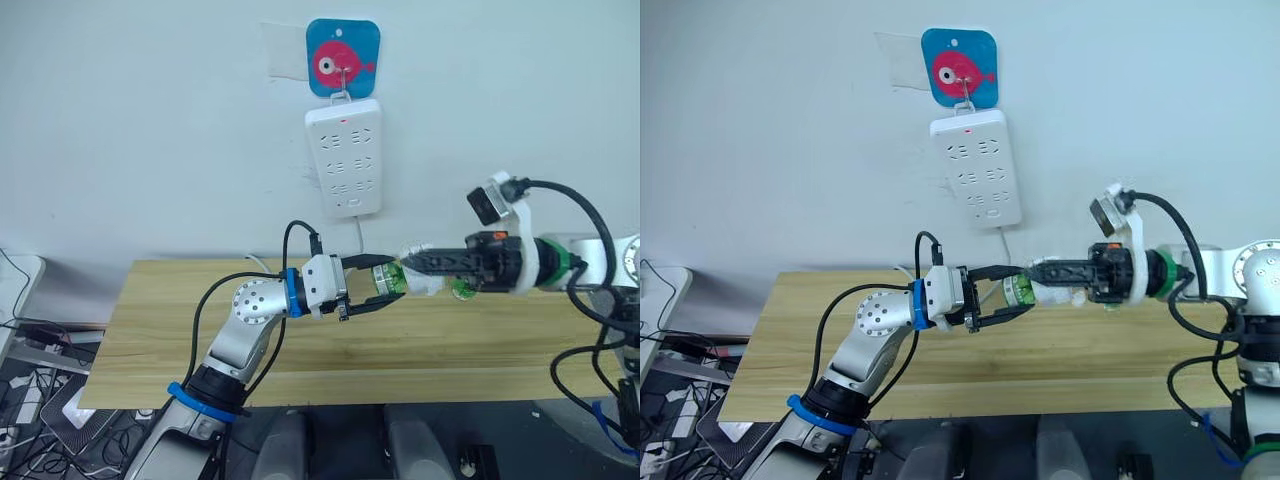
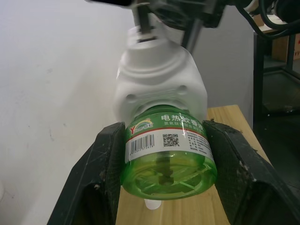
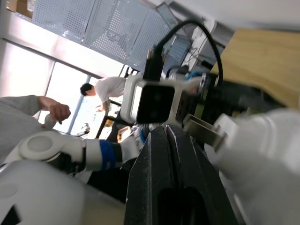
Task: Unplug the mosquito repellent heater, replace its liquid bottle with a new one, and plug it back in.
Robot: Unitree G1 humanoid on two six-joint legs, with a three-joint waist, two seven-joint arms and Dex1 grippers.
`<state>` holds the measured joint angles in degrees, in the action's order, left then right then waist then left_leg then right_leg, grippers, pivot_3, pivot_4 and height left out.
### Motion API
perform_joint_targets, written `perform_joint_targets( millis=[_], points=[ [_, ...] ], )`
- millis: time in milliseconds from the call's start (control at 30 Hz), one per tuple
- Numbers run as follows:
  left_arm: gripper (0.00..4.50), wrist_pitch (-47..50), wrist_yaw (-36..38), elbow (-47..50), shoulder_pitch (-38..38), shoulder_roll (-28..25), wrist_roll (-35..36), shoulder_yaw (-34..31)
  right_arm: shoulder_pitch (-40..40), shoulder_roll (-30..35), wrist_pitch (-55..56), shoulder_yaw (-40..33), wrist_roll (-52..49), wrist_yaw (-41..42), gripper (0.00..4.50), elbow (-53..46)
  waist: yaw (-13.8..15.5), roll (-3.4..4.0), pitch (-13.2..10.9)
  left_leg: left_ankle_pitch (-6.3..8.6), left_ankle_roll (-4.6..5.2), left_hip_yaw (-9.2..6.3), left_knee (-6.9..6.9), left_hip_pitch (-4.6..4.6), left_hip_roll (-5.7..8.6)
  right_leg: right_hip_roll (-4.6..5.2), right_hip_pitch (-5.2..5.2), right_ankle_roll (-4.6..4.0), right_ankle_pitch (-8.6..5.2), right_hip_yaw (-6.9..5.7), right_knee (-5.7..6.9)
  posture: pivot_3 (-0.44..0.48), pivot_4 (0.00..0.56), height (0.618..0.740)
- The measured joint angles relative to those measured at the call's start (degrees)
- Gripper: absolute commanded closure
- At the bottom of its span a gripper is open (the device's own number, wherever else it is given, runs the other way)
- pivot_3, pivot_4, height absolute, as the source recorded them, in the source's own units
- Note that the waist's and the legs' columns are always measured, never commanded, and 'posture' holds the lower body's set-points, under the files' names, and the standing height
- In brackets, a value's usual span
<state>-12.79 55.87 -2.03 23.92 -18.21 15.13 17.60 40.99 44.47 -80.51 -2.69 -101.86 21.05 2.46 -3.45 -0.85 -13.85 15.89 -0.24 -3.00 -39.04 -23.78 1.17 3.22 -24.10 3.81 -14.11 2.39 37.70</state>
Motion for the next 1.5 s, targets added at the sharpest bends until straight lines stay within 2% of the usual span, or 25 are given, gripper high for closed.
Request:
perform_joint_targets(
  millis=[167, 467, 633, 967, 1067, 1200, 1300, 1433, 1500],
  points=[
    [2.24, 1.09, 0.56, -0.10, -0.89, -0.19, 0.00, -0.01, 3.44, -2.06, 3.03, 1.57, 11.86, 2.27, 4.46, 1.89, 0.09, 0.03, 0.02, -0.02, 0.01, 0.00, -0.01, -0.01, 0.03, 0.03, -0.03, 0.00, 0.00, 0.01, 0.04, -0.094, 0.204, 0.740],
    [2.24, 5.54, 2.31, 2.25, -3.15, -0.37, 0.21, 0.16, 2.02, -2.11, 8.63, 4.73, 31.42, 16.89, 4.46, 4.23, 0.25, 0.03, 0.02, -0.02, 0.00, 0.00, -0.01, -0.03, 0.04, 0.05, -0.06, 0.00, 0.00, 0.00, 0.04, -0.069, 0.201, 0.740],
    [2.24, 7.33, 2.27, 3.67, -3.38, -0.33, 0.21, 0.11, 1.72, -3.09, 8.58, 3.83, 35.41, 20.10, 4.46, 4.66, 0.30, 0.03, 0.02, -0.03, 0.00, -0.01, -0.01, 0.00, 0.04, 0.05, -0.05, 0.00, 0.00, 0.00, 0.10, -0.069, 0.199, 0.740],
    [2.24, 7.30, 2.38, 3.99, -3.32, 0.46, 0.28, 0.06, 1.76, -3.70, 5.29, 0.63, 37.28, 21.81, 4.46, 4.53, 0.30, 0.03, 0.03, -0.03, -0.01, 0.00, -0.01, 0.00, 0.05, 0.06, -0.06, -0.01, 0.00, 0.01, 0.11, -0.091, 0.201, 0.740],
    [2.24, 6.19, 2.57, 4.43, -3.23, 0.45, 1.04, -0.70, 2.97, -2.22, -0.93, -3.60, 34.06, 21.80, 3.85, 6.67, 0.30, 0.04, 0.03, -0.03, -0.01, 0.01, -0.02, -0.01, 0.07, 0.08, -0.07, -0.01, 0.01, 0.03, 0.12, -0.100, 0.205, 0.740],
    [2.24, 3.52, 3.23, 4.99, -3.16, -0.47, 1.69, -2.33, 4.46, 3.60, -8.48, -9.10, 30.83, 23.00, 2.44, 8.34, 0.30, 0.03, 0.04, -0.03, 0.00, 0.00, -0.01, -0.01, 0.06, 0.09, -0.05, -0.01, 0.00, 0.00, 0.06, -0.112, 0.205, 0.740],
    [2.24, 1.40, 3.85, 4.79, -3.32, -1.13, 1.50, -2.40, -0.68, 7.45, -9.02, -9.29, 31.36, 25.96, 1.39, 4.46, 0.35, 0.03, 0.05, -0.03, 0.00, 0.02, 0.00, -0.03, 0.05, 0.08, -0.04, -0.01, 0.00, 0.00, 0.03, -0.112, 0.205, 0.740],
    [2.24, -0.16, 4.42, 4.73, -3.09, -1.35, 1.48, -2.39, -7.43, 7.31, -6.68, -7.09, 34.38, 28.38, 0.02, 2.03, 0.14, 0.02, 0.06, -0.04, 0.01, 0.15, -0.07, 0.02, 0.09, 0.10, -0.05, 0.00, 0.01, 0.12, 0.17, -0.112, 0.205, 0.740],
    [2.24, -0.20, 4.62, 4.73, -2.81, -1.37, 1.48, -2.38, -8.89, 6.93, -5.17, -6.30, 35.61, 29.74, 0.02, 0.44, -0.04, 0.03, 0.06, -0.04, 0.02, 0.14, -0.08, 0.06, 0.07, 0.08, -0.05, 0.00, 0.01, 0.12, 0.24, -0.112, 0.205, 0.740]
  ],
)
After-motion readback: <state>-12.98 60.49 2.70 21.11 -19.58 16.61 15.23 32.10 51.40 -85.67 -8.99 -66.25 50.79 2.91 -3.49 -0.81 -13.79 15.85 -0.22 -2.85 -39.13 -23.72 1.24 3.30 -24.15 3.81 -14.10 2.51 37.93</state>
